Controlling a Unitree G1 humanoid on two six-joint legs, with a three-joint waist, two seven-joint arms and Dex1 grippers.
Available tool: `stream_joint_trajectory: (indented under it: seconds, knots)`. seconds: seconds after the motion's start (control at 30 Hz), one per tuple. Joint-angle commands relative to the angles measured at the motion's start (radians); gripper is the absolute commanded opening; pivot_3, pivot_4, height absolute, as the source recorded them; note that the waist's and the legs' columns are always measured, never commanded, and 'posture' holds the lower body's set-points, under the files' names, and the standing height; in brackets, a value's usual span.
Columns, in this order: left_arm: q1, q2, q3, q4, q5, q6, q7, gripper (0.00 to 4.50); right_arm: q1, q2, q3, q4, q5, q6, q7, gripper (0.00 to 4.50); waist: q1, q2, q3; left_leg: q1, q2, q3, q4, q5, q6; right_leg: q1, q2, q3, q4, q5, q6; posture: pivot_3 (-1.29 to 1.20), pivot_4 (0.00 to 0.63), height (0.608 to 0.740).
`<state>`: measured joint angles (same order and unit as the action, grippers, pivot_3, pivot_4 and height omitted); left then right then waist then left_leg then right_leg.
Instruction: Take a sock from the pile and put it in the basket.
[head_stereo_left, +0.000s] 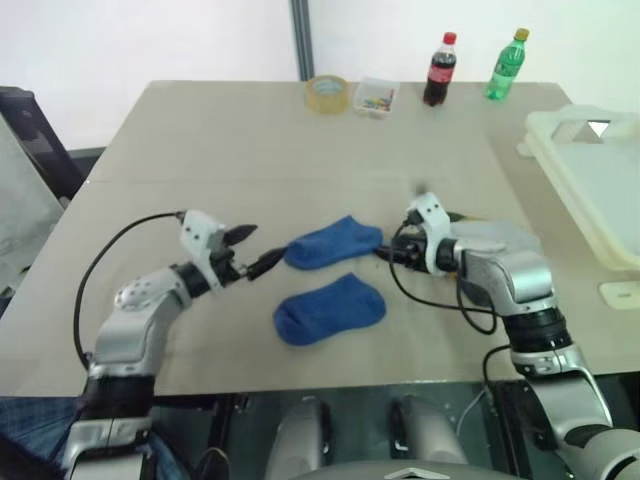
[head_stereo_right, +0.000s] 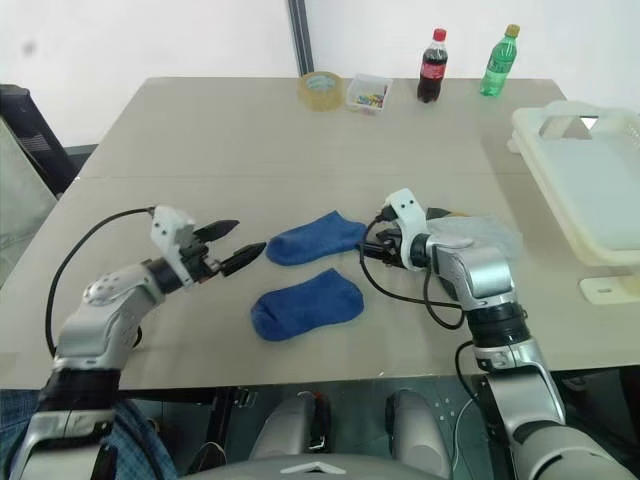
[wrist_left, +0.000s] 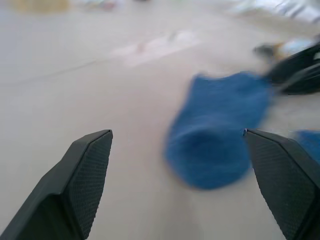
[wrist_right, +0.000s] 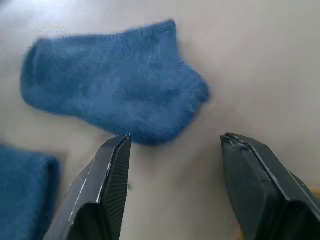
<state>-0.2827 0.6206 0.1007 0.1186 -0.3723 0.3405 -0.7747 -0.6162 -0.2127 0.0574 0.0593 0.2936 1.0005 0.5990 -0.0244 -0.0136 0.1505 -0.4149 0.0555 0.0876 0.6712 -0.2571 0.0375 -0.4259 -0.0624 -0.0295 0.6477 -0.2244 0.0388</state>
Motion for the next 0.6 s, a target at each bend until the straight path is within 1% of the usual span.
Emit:
stream_joint_trajectory:
  seconds: [0.03,0.17,0.2,0.23,0.27,0.33,0.37,0.47,0.6]
  knots:
    - [-0.006,0.008,-0.043,0.013,0.045,-0.010,-0.028,4.50,-0.033,0.040,-0.058,0.006,0.055,0.027,-0.034,2.88,-0.002,0.000,0.000,0.000,0.000,0.000,0.000,0.000,0.000,0.000,0.000,0.000,0.000,0.000,0.000,0.00,0.150,0.740]
    - [0.007,0.010,-0.072,0.014,0.053,0.033,-0.058,4.50,-0.048,0.064,-0.065,0.030,0.064,0.024,-0.059,2.88,0.002,0.000,0.000,-0.001,0.000,0.000,-0.001,0.000,0.000,-0.001,0.000,0.000,0.000,0.000,0.000,0.00,0.150,0.740]
    - [0.014,0.012,-0.077,0.008,0.051,0.049,-0.068,4.50,-0.051,0.068,-0.068,0.040,0.065,0.018,-0.065,2.38,0.004,0.000,0.000,-0.001,0.000,0.000,-0.001,0.000,0.000,-0.001,0.000,0.000,0.000,0.000,0.000,0.00,0.150,0.740]
    - [0.019,0.014,-0.082,0.002,0.049,0.065,-0.076,4.50,-0.053,0.071,-0.070,0.048,0.067,0.013,-0.070,2.03,0.005,0.000,0.000,-0.001,0.000,0.000,-0.001,0.000,0.000,-0.001,0.000,0.000,0.000,0.000,0.000,0.00,0.150,0.740]
    - [0.025,0.016,-0.087,-0.005,0.044,0.088,-0.085,4.50,-0.053,0.070,-0.069,0.055,0.066,0.006,-0.072,1.56,0.006,0.000,0.000,-0.001,0.000,0.000,-0.001,0.000,0.000,-0.001,0.000,0.000,0.000,0.000,0.000,0.00,0.150,0.740]
    - [0.031,0.027,-0.102,-0.024,0.029,0.193,-0.088,4.50,-0.051,0.069,-0.063,0.063,0.061,-0.005,-0.077,0.48,0.007,0.000,0.000,-0.001,0.000,0.000,-0.001,0.000,0.000,-0.001,-0.001,0.000,0.000,0.000,0.000,0.00,0.150,0.740]
    - [0.031,0.026,-0.107,-0.035,0.024,0.235,-0.080,4.50,-0.048,0.067,-0.057,0.063,0.058,-0.010,-0.077,0.04,0.007,0.000,-0.001,0.000,0.000,0.000,-0.001,0.000,0.000,-0.001,-0.001,0.000,0.000,0.000,0.000,0.00,0.150,0.740]
    - [0.016,0.021,-0.130,-0.056,0.034,0.312,-0.058,4.50,-0.037,0.062,-0.039,0.057,0.054,-0.020,-0.075,0.04,0.008,0.001,-0.001,0.001,0.000,0.000,0.000,0.000,0.000,0.000,-0.001,0.000,0.001,0.000,0.000,0.00,0.150,0.740]
    - [-0.007,0.012,-0.176,-0.045,0.071,0.351,-0.049,4.50,-0.022,0.057,-0.020,0.051,0.046,-0.037,-0.079,0.04,0.011,0.003,-0.003,0.002,-0.001,-0.001,0.000,0.000,0.000,0.000,-0.001,0.001,0.003,0.000,0.000,0.00,0.150,0.740]
